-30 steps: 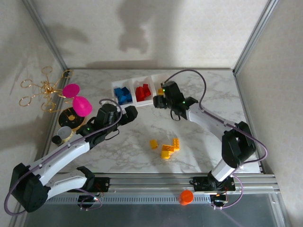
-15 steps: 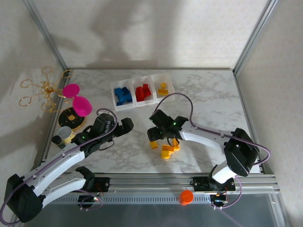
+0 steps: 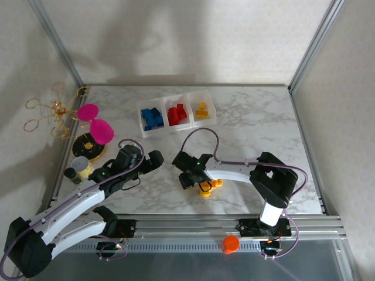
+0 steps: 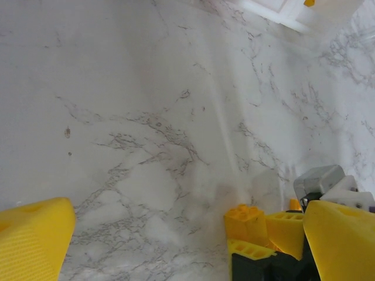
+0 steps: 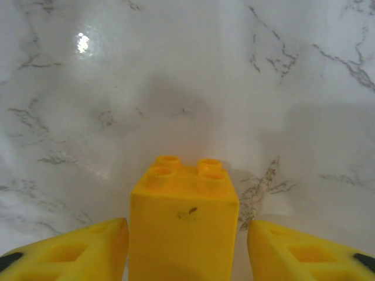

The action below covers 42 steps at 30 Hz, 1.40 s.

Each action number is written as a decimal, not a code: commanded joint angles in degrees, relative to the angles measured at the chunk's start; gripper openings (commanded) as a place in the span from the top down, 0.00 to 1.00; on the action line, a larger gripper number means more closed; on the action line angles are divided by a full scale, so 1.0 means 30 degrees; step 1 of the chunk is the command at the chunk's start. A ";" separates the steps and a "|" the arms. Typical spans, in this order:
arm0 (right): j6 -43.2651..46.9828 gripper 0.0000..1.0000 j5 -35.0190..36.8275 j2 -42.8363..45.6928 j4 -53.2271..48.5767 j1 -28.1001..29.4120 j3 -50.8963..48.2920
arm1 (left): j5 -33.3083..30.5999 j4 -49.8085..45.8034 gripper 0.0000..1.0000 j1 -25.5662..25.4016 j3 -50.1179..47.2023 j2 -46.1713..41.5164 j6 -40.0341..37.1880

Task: Sort the legos into containers by color
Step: Pick up the lego from the bottom-center of the table, then place the lego in the container.

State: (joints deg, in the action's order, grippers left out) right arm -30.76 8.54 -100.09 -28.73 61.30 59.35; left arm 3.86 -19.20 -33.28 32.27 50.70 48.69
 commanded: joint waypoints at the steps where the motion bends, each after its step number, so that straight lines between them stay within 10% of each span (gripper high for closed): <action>1: -0.0122 0.48 0.0890 -0.0321 0.0463 0.0178 0.0377 | -0.0382 -0.0192 0.00 -0.0069 -0.0377 -0.0481 0.0353; 16: 0.0432 0.71 0.2452 0.1740 0.0700 -0.0332 0.0859 | -0.0837 -0.0141 0.00 -0.0040 0.0574 -0.0669 0.0142; 24: 0.1939 0.71 0.2904 0.1665 0.1584 -0.3952 0.2803 | -0.1311 0.0372 0.00 -0.0037 0.2463 0.0769 -0.0652; 42: 0.5718 0.70 0.2630 -0.7612 0.4663 -1.0457 1.3156 | -0.1708 0.3548 0.00 0.0018 0.5498 0.5931 -0.1109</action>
State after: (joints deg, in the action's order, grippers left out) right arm -16.84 15.46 -119.48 -15.79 30.92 94.39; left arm 1.06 -10.46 -33.28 46.26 67.40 46.63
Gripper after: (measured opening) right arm 0.331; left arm 0.996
